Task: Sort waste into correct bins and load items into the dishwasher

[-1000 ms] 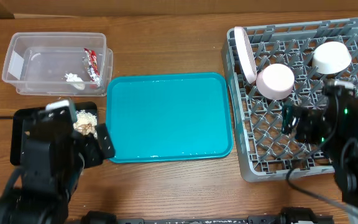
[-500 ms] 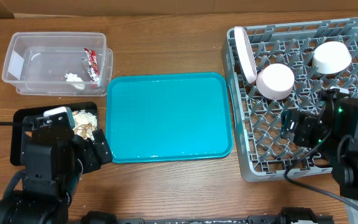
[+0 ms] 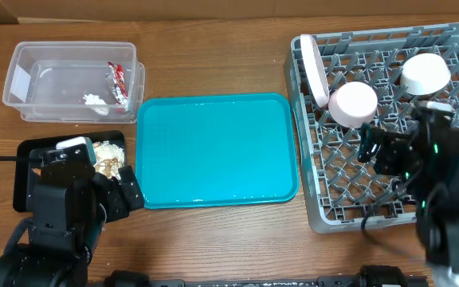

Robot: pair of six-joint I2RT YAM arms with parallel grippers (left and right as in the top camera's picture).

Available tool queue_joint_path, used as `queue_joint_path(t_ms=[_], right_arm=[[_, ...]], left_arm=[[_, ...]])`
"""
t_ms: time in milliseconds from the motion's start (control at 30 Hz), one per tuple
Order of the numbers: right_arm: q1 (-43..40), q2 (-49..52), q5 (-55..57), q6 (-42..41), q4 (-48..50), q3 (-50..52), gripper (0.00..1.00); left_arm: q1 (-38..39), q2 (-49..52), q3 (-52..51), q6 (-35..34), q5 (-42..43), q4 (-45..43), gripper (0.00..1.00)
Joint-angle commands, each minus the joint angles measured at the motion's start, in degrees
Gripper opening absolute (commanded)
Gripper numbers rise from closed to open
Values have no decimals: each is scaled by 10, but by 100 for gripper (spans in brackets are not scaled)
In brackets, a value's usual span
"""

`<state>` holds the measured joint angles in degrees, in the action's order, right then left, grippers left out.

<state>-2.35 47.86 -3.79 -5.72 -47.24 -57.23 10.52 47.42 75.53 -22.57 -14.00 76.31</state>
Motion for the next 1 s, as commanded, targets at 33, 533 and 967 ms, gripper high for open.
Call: queue_joint_path(t_ms=[33,533,967], right_arm=[[5,-160,-8,1,104,127,100],[33,-470,0,2,362,460,100],[33,-477,31,58,420,567,100]], left_arm=[[3,2,-4,-10,-10,0,100],[3,2,-4,-10,-10,0,100],[3,2,-4,-10,-10,0,100]])
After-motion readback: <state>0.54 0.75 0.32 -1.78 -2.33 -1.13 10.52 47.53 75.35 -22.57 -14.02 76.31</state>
